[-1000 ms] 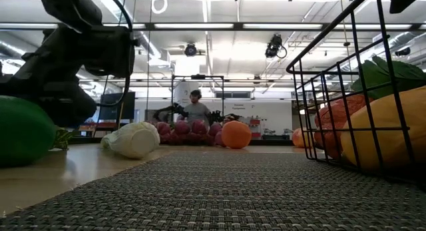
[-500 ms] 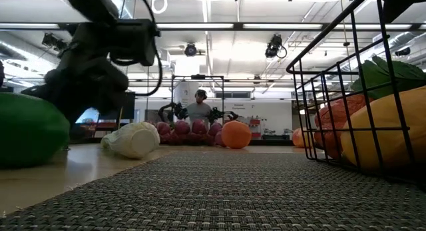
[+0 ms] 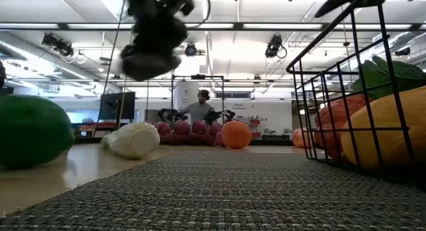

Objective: Build produce basket
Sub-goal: Put the eggplant into the wire basket

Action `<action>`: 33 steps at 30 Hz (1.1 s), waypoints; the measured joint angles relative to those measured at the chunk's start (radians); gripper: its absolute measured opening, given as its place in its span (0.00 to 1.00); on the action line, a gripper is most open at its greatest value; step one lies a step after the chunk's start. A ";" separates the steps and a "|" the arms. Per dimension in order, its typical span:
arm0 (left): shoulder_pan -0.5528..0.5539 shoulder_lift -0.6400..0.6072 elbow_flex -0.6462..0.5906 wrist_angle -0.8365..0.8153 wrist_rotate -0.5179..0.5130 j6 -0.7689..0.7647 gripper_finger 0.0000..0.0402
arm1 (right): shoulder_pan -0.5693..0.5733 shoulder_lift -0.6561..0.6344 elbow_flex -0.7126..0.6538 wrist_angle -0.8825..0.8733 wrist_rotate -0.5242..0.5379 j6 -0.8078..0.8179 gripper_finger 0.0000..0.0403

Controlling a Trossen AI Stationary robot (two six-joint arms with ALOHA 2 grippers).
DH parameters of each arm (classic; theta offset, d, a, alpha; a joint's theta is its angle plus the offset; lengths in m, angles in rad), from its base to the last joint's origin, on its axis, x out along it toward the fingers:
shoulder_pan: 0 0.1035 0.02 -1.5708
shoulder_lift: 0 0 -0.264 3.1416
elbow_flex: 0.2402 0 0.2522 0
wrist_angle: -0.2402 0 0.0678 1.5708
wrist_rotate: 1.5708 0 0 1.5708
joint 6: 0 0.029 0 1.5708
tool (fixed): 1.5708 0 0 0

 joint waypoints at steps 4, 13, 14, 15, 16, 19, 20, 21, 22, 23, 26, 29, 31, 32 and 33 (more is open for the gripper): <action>0.039 0.000 0.106 0.082 -0.092 0.005 0.24 | -0.038 0.000 0.000 0.063 0.005 -0.026 0.73; 0.032 0.000 0.154 0.425 -0.101 -0.058 0.24 | -0.148 -0.001 0.000 0.270 0.060 -0.134 0.73; 0.025 0.000 0.154 0.450 -0.100 -0.073 0.24 | -0.163 -0.001 0.000 0.289 0.060 -0.150 0.73; 0.018 0.000 0.154 0.472 -0.099 -0.086 0.24 | -0.176 -0.001 0.000 0.302 0.058 -0.163 0.73; 0.010 0.000 0.154 0.493 -0.099 -0.097 0.24 | -0.191 -0.001 0.000 0.312 0.053 -0.177 0.73; -0.007 0.000 0.154 0.535 -0.099 -0.101 0.24 | -0.226 -0.001 0.000 0.334 0.018 -0.217 0.73; -0.010 0.000 0.154 0.547 -0.098 -0.103 0.24 | -0.237 -0.001 0.000 0.343 0.000 -0.231 0.73; -0.013 0.000 0.154 0.561 -0.098 -0.108 0.24 | -0.247 -0.001 0.000 0.353 -0.021 -0.246 0.73; -0.015 0.000 0.154 0.578 -0.099 -0.113 0.24 | -0.254 -0.001 0.000 0.365 -0.041 -0.262 0.73; -0.015 0.000 0.154 0.593 -0.099 -0.123 0.24 | -0.261 -0.001 0.000 0.382 -0.060 -0.279 0.73; -0.014 0.000 0.154 0.640 -0.102 -0.129 0.24 | -0.274 -0.001 0.000 0.423 -0.096 -0.323 0.73; -0.014 0.000 0.154 0.684 -0.103 -0.142 0.24 | -0.285 -0.001 0.001 0.446 -0.101 -0.344 0.73; -0.014 0.000 0.154 0.702 -0.102 -0.157 0.24 | -0.294 0.000 0.001 0.459 -0.101 -0.357 0.73; -0.014 0.000 0.154 0.705 -0.103 -0.159 0.25 | -0.299 0.003 0.001 0.463 -0.101 -0.366 0.73; -0.014 0.000 0.154 0.705 -0.103 -0.160 0.25 | -0.304 0.004 0.001 0.466 -0.102 -0.373 0.73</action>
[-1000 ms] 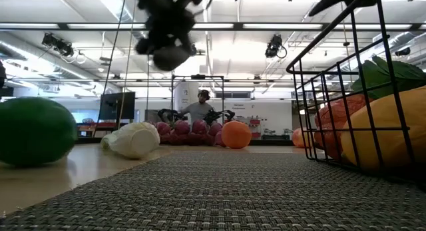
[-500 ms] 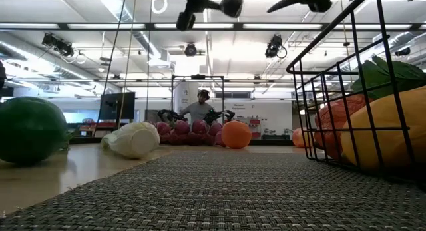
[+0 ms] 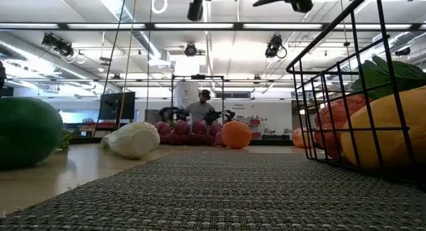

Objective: Build produce basket
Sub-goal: Put the eggplant into the wire basket

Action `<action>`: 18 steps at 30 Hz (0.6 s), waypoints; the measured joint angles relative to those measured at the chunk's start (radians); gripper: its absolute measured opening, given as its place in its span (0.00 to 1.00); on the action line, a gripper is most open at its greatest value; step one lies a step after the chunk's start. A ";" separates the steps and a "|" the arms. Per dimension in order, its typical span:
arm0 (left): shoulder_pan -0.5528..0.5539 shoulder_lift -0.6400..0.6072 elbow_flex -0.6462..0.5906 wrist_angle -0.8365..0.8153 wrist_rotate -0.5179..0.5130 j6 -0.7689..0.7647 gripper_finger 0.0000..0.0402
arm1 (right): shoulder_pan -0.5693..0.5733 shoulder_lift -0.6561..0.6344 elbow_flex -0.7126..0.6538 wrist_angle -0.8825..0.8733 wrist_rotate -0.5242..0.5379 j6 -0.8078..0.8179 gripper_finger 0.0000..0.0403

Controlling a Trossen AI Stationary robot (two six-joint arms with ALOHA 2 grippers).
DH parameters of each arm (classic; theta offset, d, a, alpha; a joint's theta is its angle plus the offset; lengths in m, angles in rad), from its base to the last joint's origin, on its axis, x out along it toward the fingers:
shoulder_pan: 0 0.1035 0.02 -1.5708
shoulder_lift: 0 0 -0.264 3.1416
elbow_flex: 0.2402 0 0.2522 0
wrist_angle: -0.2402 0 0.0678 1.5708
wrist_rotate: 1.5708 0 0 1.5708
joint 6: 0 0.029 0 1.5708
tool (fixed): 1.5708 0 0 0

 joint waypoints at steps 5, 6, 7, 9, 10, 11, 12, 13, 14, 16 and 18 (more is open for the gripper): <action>-0.003 0.001 -0.001 0.021 -0.003 0.001 0.25 | -0.022 0.006 0.000 0.012 -0.006 -0.015 0.72; -0.003 0.001 -0.001 0.026 -0.003 0.000 0.25 | -0.025 0.006 0.000 0.018 -0.010 -0.020 0.70; -0.003 0.001 -0.001 0.030 -0.003 -0.001 0.26 | -0.028 0.006 0.000 0.028 -0.015 -0.028 0.69; -0.003 0.001 -0.001 0.035 -0.003 -0.006 0.26 | -0.037 0.006 0.000 0.048 -0.027 -0.052 0.66; -0.003 0.001 -0.001 0.035 -0.003 -0.014 0.26 | -0.041 0.007 0.000 0.057 -0.033 -0.066 0.65; -0.004 0.001 -0.001 0.036 -0.002 -0.022 0.26 | -0.047 0.007 0.000 0.067 -0.040 -0.076 0.63; -0.004 0.001 -0.001 0.037 -0.002 -0.024 0.26 | -0.053 0.007 0.000 0.075 -0.048 -0.085 0.62; -0.004 0.001 -0.001 0.038 -0.001 -0.024 0.26 | -0.059 0.007 0.000 0.083 -0.059 -0.096 0.60; -0.004 0.001 -0.001 0.038 0.000 -0.024 0.26 | -0.065 0.007 0.000 0.089 -0.072 -0.107 0.59; -0.004 0.001 -0.001 0.037 0.000 -0.024 0.26 | -0.076 0.007 0.000 0.095 -0.100 -0.117 0.57; -0.004 0.001 -0.001 0.037 0.000 -0.024 0.26 | -0.081 0.007 0.000 0.095 -0.109 -0.121 0.54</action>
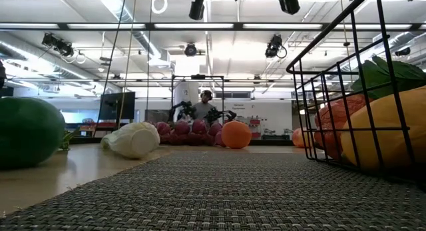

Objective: Build produce basket
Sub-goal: Put the eggplant into the wire basket

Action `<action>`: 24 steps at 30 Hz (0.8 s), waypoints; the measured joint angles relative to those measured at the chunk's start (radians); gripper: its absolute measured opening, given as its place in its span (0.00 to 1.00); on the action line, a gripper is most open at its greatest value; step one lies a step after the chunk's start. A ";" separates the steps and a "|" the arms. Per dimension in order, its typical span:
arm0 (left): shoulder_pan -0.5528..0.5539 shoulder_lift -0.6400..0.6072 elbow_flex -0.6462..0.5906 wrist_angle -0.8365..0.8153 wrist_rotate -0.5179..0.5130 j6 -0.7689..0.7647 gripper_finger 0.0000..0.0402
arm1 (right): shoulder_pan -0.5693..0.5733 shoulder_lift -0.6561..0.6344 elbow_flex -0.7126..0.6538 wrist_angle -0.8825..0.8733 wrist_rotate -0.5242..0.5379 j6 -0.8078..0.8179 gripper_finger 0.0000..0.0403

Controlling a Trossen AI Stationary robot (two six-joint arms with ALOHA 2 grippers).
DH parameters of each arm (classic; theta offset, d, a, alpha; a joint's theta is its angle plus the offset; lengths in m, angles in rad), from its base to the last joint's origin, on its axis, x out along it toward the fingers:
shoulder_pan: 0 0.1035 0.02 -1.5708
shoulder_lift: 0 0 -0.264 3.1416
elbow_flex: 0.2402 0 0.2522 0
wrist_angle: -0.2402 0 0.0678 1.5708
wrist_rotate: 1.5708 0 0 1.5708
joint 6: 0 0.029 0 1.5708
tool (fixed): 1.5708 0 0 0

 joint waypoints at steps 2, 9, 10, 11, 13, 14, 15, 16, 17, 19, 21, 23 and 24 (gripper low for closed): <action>0.000 0.000 0.000 0.000 -0.001 -0.001 0.26 | 0.000 0.000 0.000 0.003 -0.003 -0.017 0.49; 0.000 0.000 0.000 0.004 0.000 -0.016 0.27 | 0.000 0.000 0.000 0.001 0.007 -0.055 0.29; 0.000 0.000 0.000 0.006 -0.001 -0.016 0.27 | 0.000 0.000 0.000 0.000 0.010 -0.057 0.29; 0.000 0.000 0.000 0.008 -0.001 -0.015 0.27 | 0.001 0.000 0.000 0.000 0.014 -0.058 0.29; 0.001 0.000 0.000 0.008 -0.001 -0.007 0.27 | 0.001 0.000 0.000 0.000 0.016 -0.058 0.29; 0.005 0.000 0.000 0.009 -0.001 0.004 0.27 | 0.001 0.000 0.000 -0.001 0.016 -0.059 0.29; 0.012 0.000 0.000 0.008 0.001 0.008 0.27 | 0.001 0.000 0.000 -0.003 0.016 -0.059 0.29; 0.016 0.000 0.000 0.009 0.003 0.006 0.27 | 0.000 0.000 0.001 -0.007 0.014 -0.057 0.29; 0.022 0.001 0.000 0.009 0.005 0.000 0.27 | 0.001 0.000 0.002 -0.015 0.006 -0.052 0.29; 0.036 0.002 -0.001 0.007 0.012 -0.004 0.27 | 0.009 0.000 0.004 -0.040 0.002 -0.035 0.29; 0.051 0.001 -0.002 0.000 0.027 0.001 0.27 | 0.017 -0.001 0.004 -0.084 0.012 -0.019 0.29; 0.066 -0.002 -0.002 -0.002 0.053 0.014 0.28 | 0.021 -0.002 0.003 -0.129 0.020 0.002 0.29; 0.071 -0.005 -0.002 -0.005 0.067 0.022 0.30 | 0.021 -0.002 0.002 -0.151 0.027 0.016 0.29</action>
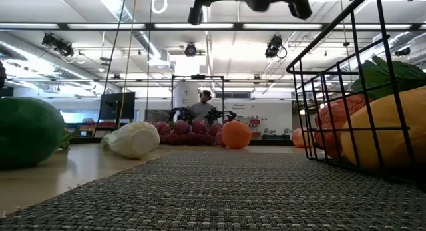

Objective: Build produce basket
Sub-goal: Put the eggplant into the wire basket

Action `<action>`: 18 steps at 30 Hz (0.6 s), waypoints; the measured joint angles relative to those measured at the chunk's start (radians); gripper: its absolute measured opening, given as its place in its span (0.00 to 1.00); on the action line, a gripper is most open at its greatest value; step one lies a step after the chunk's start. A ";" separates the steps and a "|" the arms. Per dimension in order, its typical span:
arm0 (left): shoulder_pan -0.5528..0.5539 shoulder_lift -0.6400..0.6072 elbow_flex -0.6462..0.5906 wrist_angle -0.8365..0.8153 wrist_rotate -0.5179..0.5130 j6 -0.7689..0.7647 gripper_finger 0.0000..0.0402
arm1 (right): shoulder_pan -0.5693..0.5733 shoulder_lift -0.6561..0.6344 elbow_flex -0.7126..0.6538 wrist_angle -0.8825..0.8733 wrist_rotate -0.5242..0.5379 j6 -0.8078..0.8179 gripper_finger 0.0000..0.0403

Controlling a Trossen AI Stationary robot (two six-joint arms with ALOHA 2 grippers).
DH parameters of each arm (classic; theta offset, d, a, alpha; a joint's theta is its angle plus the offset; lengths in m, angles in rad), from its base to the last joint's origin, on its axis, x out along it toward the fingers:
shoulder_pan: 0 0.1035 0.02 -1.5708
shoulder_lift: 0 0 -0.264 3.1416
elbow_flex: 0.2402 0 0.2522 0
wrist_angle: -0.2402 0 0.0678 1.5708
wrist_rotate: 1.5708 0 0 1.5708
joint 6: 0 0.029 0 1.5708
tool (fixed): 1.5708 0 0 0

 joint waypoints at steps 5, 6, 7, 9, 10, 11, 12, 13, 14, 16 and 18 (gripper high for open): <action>0.005 -0.021 0.003 -0.043 0.040 0.051 0.44 | -0.001 0.002 -0.004 -0.114 -0.021 0.074 0.29; 0.007 -0.026 0.003 -0.062 0.049 0.063 0.47 | 0.000 -0.001 -0.004 -0.144 -0.047 0.091 0.29; 0.010 -0.031 0.003 -0.072 0.057 0.082 0.50 | 0.007 -0.002 -0.004 -0.173 -0.086 0.105 0.29; 0.020 -0.052 0.003 -0.106 0.079 0.116 0.56 | 0.029 -0.007 -0.004 -0.226 -0.180 0.122 0.29; 0.027 -0.062 0.003 -0.122 0.091 0.140 0.58 | 0.044 -0.010 -0.004 -0.257 -0.233 0.130 0.29; 0.035 -0.073 0.003 -0.151 0.102 0.165 0.60 | 0.060 -0.013 -0.004 -0.288 -0.286 0.140 0.29; 0.040 -0.081 0.003 -0.189 0.106 0.182 0.62 | 0.076 -0.016 -0.004 -0.328 -0.340 0.152 0.29; 0.045 -0.088 0.003 -0.225 0.106 0.191 0.63 | 0.094 -0.018 -0.004 -0.372 -0.389 0.168 0.30; 0.049 -0.098 0.003 -0.271 0.106 0.195 0.64 | 0.116 -0.018 -0.004 -0.408 -0.427 0.182 0.31; 0.054 -0.118 0.003 -0.364 0.110 0.214 0.64 | 0.166 -0.020 -0.004 -0.466 -0.473 0.218 0.33; 0.054 -0.140 0.003 -0.462 0.111 0.241 0.64 | 0.224 -0.020 -0.004 -0.496 -0.496 0.246 0.34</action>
